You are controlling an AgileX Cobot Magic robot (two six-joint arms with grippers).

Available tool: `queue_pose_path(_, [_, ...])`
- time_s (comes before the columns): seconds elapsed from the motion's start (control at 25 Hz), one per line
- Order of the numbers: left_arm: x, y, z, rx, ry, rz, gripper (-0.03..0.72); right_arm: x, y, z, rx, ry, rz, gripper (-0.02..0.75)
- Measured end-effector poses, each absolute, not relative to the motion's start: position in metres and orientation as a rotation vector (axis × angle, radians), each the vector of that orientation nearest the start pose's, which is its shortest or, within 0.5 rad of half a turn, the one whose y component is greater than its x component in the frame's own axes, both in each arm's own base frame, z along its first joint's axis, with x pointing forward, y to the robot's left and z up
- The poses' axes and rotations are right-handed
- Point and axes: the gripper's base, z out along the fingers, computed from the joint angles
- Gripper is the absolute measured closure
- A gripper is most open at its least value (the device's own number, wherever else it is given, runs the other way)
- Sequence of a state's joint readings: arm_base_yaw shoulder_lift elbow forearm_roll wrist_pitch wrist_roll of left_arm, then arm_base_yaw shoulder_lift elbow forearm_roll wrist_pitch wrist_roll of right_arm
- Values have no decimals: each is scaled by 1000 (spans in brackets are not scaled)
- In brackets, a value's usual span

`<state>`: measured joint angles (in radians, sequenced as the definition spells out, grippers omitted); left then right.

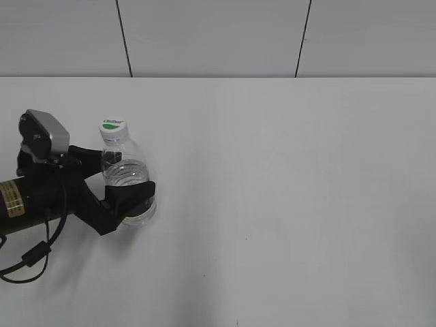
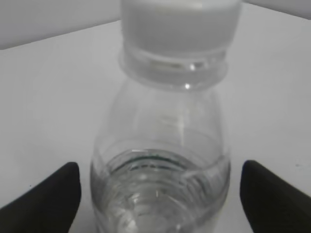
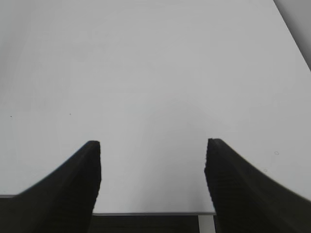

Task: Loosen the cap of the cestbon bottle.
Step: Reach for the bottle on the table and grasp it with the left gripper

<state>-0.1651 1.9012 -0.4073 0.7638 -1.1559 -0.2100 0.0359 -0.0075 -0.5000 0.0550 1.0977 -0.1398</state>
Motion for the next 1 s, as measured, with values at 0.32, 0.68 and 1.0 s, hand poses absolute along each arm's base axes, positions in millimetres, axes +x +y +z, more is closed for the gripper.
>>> queue_pose_path(0.32, [263,-104,93,819,1759,-797,107,-8,4,274,-186,2064,2,218])
queue_pose_path(0.68, [265,-103,91,824,1765,-798,190,-8,4,274,-186,2064,2,218])
queue_pose_path(1.0, [266,-103,91,821,1771,-791,287,-8,4,274,-186,2064,2,218])
